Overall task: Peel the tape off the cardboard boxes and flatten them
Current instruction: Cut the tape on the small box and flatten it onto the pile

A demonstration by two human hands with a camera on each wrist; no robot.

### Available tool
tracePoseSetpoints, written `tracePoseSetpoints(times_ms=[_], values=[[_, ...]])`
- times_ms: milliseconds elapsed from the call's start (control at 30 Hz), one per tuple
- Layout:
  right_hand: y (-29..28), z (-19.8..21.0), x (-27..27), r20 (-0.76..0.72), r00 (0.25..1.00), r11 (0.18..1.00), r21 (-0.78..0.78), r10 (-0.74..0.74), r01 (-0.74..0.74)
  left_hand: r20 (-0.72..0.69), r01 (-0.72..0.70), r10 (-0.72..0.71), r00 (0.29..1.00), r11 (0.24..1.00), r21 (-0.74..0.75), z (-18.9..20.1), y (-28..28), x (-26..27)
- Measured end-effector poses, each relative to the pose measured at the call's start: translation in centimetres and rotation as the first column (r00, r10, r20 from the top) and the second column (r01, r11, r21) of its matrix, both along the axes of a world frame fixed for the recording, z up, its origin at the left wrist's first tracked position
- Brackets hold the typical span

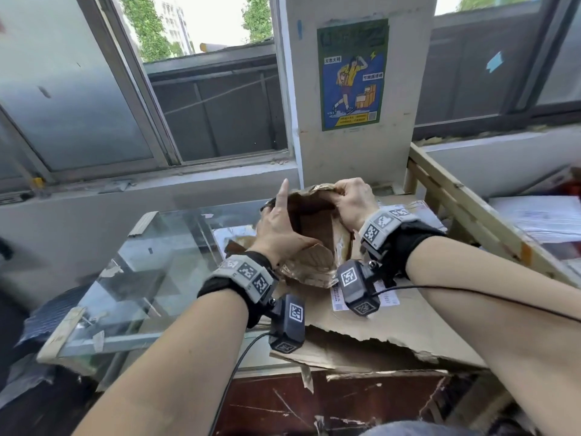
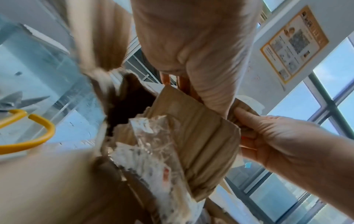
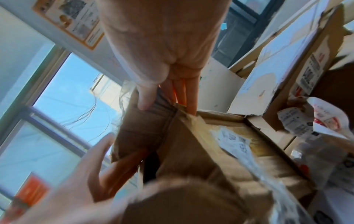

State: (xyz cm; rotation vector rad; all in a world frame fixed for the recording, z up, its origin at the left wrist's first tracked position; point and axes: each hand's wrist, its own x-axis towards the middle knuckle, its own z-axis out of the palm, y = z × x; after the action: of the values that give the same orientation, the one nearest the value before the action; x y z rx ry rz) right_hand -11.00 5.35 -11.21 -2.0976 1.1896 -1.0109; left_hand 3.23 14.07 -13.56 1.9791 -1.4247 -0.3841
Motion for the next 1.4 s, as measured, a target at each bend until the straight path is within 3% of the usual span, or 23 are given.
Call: tracePoseSetpoints(times_ms=[100,233,433,533,633,800,1000,1067,1233,1333,1400], values=[[-1.2,0.0,-1.0,0.045,0.998,0.992,0.122,-0.047,0.041,0.093,0.020,-0.018,0.996,0.999,-0.029,-0.3,-0.1,0.1],[-2.9,-1.4,-1.3,0.192,0.973,0.958,0.276,-0.131,0.075,0.069,-0.059,0.061,0.996,0.998,-0.029,-0.6,-0.3,0.3],[-2.8,-1.6,-1.1,0.334,0.940,0.913,0.401,-0.072,-0.073,0.037,-0.214,0.211,0.977,0.968,0.128,-0.6,-0.7,-0.2],[-2.8,-1.7,-1.0,0.371,0.927,0.899,0.420,-0.046,-0.123,0.000,-0.283,0.285,0.958,0.950,0.135,-0.4,-0.9,-0.1],[-2.7,-2.0,-1.0,0.357,0.934,0.906,0.403,-0.028,-0.128,0.064,-0.308,0.302,0.951,0.938,0.156,0.0,-0.7,-0.3],[-1.4,-0.4,-1.2,0.385,0.921,0.898,0.426,-0.068,-0.111,0.043,-0.325,0.323,0.945,0.944,0.050,0.6,-0.6,-0.5],[-1.9,-0.7,-1.0,0.368,0.916,0.927,0.375,-0.158,0.009,-0.031,-0.404,0.403,0.915,0.914,-0.039,0.6,-0.2,-0.5],[-1.8,-0.4,-0.6,0.317,0.929,0.942,0.326,-0.190,0.082,-0.061,-0.399,0.395,0.917,0.915,-0.063,0.5,-0.2,-0.8],[-0.4,0.5,0.2,-0.045,0.968,0.917,0.312,-0.249,0.250,-0.037,-0.372,0.371,0.928,0.918,-0.136,0.6,-0.2,-1.6],[0.5,0.8,0.2,-0.166,0.952,0.864,0.401,-0.259,0.305,0.015,-0.349,0.359,0.933,0.916,-0.200,0.9,-0.1,-1.9],[0.6,0.9,0.4,-0.158,0.954,0.818,0.492,-0.254,0.299,0.072,-0.340,0.368,0.927,0.907,-0.248,1.0,0.2,-2.0]])
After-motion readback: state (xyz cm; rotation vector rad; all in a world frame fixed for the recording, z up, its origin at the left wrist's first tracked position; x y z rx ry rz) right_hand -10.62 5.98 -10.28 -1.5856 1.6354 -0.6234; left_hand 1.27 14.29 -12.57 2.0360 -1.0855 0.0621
